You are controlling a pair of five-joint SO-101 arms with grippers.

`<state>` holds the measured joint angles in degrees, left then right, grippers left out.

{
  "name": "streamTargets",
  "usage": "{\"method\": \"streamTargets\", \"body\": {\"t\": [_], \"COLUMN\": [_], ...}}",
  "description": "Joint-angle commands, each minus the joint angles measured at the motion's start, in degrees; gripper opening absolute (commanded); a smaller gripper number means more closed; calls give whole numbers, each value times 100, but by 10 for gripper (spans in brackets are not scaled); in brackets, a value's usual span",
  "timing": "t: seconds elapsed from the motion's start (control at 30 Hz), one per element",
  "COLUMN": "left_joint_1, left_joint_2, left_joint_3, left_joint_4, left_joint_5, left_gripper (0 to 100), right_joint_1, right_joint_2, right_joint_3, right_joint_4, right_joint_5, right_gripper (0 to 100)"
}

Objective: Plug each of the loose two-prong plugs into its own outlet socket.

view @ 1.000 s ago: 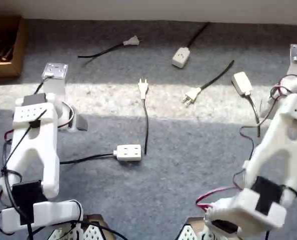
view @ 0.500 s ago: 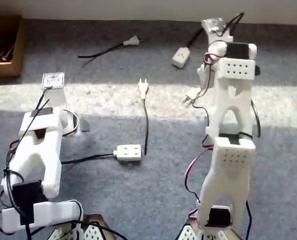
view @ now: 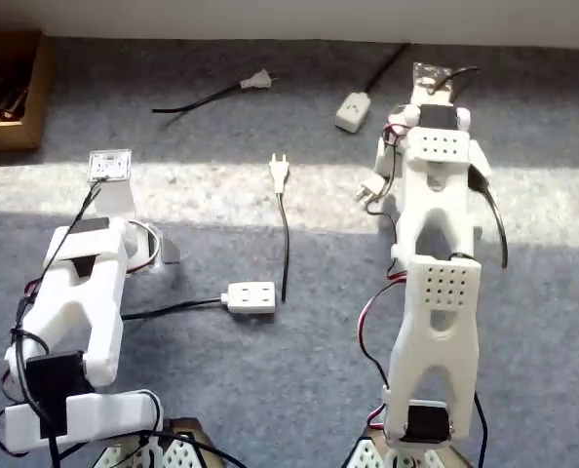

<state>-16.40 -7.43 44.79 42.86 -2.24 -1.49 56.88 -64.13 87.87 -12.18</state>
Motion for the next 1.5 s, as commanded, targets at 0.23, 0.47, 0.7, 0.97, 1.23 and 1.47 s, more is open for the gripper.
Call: {"method": "streamTargets", "body": {"t": [0.23, 0.47, 0.7, 0.97, 1.23, 1.47], "left_joint_1": [180, 374, 374, 365, 382, 382], "left_joint_2": [-145, -145, -145, -145, -145, -145], "left_joint_3": [31, 145, 145, 154, 171, 171], "left_joint_4": [-229, -229, -229, -229, -229, -229], "left_joint_5": [-360, -387, -387, -387, -387, -387], "left_gripper": [295, 295, 295, 295, 295, 295], "right_joint_1": [-119, -462, -400, -382, -356, -400], "right_joint_2": [-84, -75, 198, 901, 857, 919], "right_joint_3": [-453, -479, -470, -681, -901, -1007], "right_joint_4": [-523, -884, -901, -1121, -1147, -1147], "right_joint_5": [-2708, -2884, -2611, -2593, -2585, -2092], "right_gripper": [586, 585, 579, 309, 300, 300]}}
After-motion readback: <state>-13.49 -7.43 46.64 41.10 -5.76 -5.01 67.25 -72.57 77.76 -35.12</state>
